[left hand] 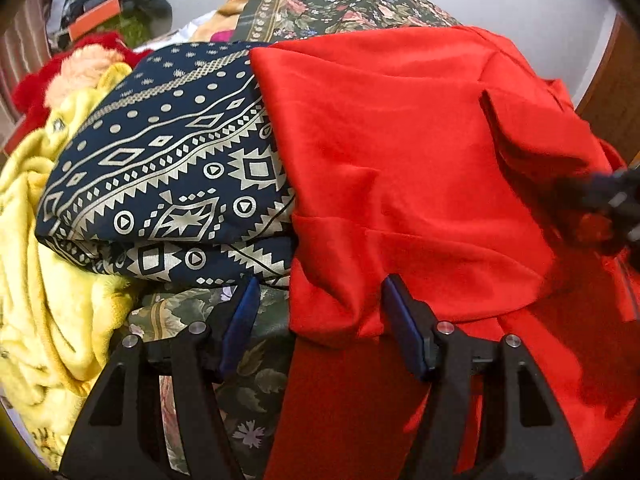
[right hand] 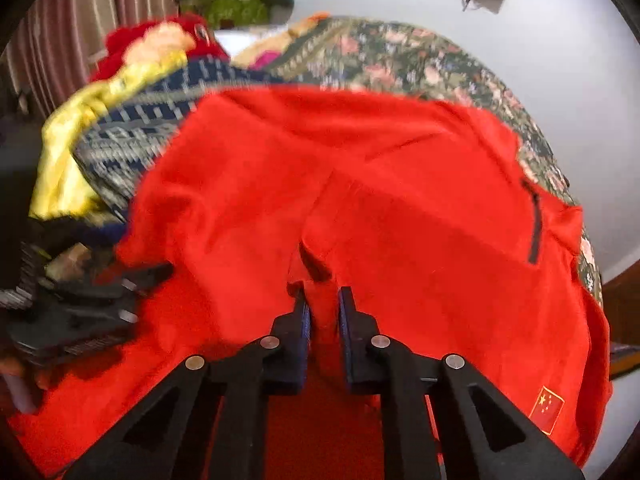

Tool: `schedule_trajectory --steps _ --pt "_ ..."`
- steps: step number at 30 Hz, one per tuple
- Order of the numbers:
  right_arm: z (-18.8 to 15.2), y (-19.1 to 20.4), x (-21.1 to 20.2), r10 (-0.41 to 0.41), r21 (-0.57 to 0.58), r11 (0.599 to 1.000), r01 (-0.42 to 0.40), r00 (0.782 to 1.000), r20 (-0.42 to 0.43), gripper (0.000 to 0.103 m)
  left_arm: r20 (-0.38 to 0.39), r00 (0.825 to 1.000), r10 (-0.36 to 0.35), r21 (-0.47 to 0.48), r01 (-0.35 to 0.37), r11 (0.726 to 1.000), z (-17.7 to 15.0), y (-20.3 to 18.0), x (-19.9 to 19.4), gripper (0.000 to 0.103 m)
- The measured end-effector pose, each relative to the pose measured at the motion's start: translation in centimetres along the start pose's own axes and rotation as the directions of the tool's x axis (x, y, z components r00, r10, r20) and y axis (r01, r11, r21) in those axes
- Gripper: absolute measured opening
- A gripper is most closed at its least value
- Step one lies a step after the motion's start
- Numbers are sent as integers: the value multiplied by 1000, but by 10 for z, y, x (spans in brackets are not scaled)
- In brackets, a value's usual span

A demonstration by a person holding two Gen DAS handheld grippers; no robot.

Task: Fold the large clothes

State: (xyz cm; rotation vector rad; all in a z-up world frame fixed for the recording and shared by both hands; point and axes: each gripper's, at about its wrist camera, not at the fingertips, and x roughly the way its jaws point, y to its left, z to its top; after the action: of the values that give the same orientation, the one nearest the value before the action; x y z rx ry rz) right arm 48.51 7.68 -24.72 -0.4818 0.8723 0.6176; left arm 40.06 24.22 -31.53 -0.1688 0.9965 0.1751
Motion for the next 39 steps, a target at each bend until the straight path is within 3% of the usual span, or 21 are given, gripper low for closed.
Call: schedule_trajectory --steps 8,11,17,22,26,30,35,39 --pt "3 -63 -90 41 147 987 -63 988 148 9 -2 1000 15 -2 -15 1000 -1 1 0 65" --pt "-8 -97 -123 6 209 977 -48 980 196 9 5 999 34 7 -34 999 -4 -2 -1 65" --pt "-47 -145 -155 -76 314 949 4 973 216 9 4 999 32 -11 -32 999 -4 -1 -1 65" --pt "-85 -177 -142 -90 382 924 30 986 140 9 -16 996 89 1 -89 996 4 -6 -18 65" --pt "-106 -191 -127 -97 398 916 50 990 99 9 62 996 70 2 -70 998 23 -16 -53 65" --pt "-112 -192 -123 -76 383 923 27 991 112 9 96 995 33 55 -39 998 42 -40 -68 65" --pt "-98 -174 -91 -28 325 946 9 998 53 9 9 999 -47 122 46 991 50 -83 -41 65" --pt "-88 -158 -47 -47 264 963 60 997 -57 9 -67 993 -102 128 110 986 42 -106 -16 65"
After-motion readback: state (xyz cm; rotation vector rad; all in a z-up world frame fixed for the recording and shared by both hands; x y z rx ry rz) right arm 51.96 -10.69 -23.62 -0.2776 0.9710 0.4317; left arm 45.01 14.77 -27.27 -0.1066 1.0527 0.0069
